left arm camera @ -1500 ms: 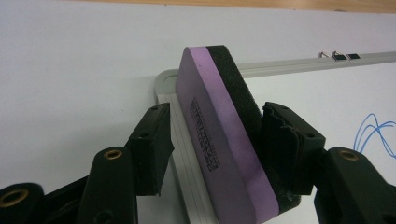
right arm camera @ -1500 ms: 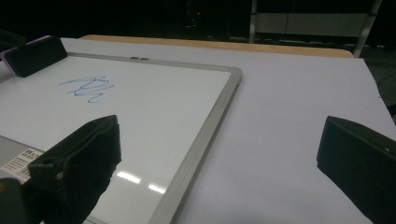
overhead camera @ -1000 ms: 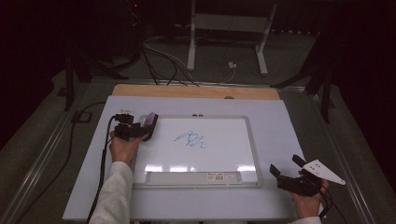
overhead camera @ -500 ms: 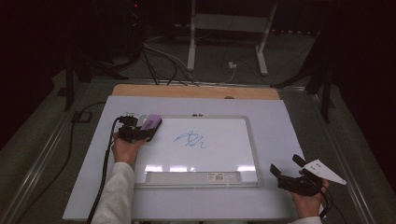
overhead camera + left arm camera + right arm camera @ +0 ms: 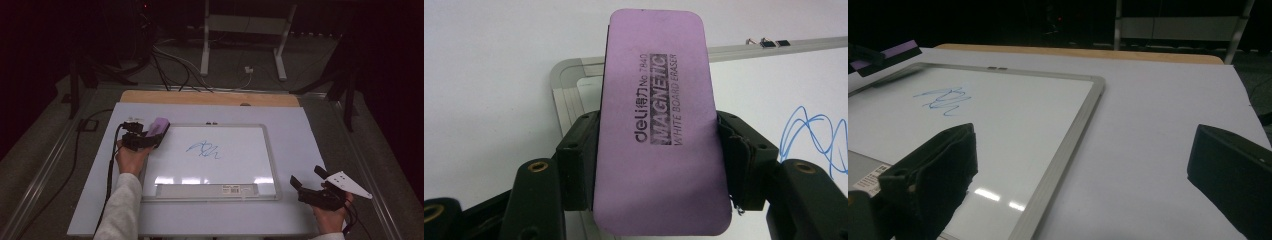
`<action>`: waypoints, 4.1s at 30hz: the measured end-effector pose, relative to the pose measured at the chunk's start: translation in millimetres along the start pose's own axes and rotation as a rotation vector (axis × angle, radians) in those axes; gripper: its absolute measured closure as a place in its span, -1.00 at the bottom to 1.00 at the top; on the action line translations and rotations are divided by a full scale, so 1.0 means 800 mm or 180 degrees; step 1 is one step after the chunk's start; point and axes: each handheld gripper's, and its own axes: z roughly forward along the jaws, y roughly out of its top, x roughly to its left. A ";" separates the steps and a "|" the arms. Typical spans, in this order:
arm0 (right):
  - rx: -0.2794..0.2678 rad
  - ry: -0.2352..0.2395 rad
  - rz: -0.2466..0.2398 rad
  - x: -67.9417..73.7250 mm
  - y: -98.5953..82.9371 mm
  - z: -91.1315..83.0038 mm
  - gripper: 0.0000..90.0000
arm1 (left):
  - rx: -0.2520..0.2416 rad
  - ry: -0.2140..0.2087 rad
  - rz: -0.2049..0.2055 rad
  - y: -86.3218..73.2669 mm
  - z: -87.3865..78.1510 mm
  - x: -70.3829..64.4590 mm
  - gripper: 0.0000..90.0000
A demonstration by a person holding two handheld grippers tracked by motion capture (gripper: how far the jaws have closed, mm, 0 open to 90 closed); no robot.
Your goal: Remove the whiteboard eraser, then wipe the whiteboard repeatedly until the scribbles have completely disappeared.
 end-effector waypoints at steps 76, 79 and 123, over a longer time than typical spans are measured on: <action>0.0030 0.0012 -0.0023 -0.002 -0.002 0.000 -1.00 | 0.0190 -0.0340 0.0826 -0.018 0.022 -0.087 -0.08; 0.0034 0.0012 -0.0024 -0.002 -0.002 0.000 -1.00 | 0.0251 -0.0302 0.0904 -0.023 0.026 -0.091 -0.08; 0.0051 0.0017 -0.0039 -0.001 -0.002 0.002 -1.00 | 0.0308 0.0072 0.0755 -0.018 0.049 -0.111 -0.07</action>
